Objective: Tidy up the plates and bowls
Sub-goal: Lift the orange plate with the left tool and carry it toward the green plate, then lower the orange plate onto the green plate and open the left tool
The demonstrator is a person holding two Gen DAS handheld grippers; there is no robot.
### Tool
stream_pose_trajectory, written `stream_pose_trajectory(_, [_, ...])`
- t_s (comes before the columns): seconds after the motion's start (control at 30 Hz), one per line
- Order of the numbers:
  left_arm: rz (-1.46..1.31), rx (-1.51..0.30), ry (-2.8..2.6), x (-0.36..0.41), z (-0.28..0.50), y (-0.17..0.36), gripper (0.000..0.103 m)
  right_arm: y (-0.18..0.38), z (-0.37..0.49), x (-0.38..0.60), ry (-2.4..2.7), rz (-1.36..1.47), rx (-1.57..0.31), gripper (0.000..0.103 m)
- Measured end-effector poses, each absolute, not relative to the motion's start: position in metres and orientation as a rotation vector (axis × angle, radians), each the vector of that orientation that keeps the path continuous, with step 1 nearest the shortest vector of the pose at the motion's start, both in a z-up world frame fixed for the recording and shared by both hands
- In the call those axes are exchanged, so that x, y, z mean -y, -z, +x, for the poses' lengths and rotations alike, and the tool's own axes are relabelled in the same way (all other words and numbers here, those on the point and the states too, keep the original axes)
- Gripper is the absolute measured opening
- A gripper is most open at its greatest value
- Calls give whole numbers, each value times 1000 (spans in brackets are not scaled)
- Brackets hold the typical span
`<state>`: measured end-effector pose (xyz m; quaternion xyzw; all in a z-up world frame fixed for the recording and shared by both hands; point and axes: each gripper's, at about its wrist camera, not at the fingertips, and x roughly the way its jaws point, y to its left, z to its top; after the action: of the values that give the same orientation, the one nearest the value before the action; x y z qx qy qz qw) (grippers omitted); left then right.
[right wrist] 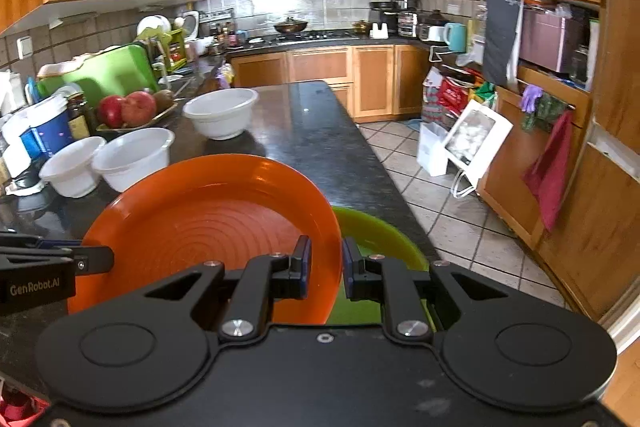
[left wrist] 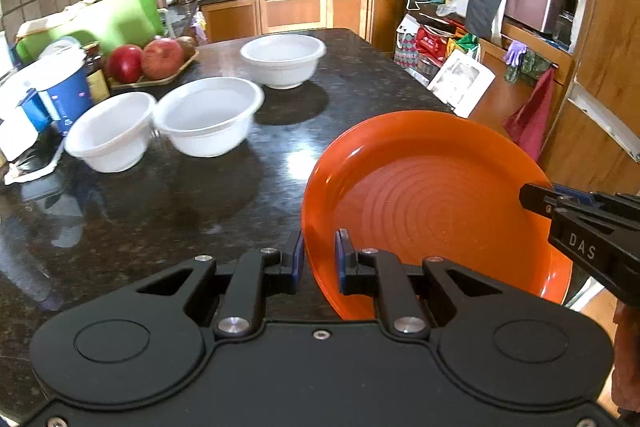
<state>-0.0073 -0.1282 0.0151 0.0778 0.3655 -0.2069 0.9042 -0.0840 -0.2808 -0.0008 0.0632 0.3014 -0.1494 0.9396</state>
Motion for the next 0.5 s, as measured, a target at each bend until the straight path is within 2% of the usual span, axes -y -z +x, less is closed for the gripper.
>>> stream_pose_trajectory(0.5, [146, -779, 403, 170, -16, 1, 21, 12, -79, 312, 305, 126, -655, 18])
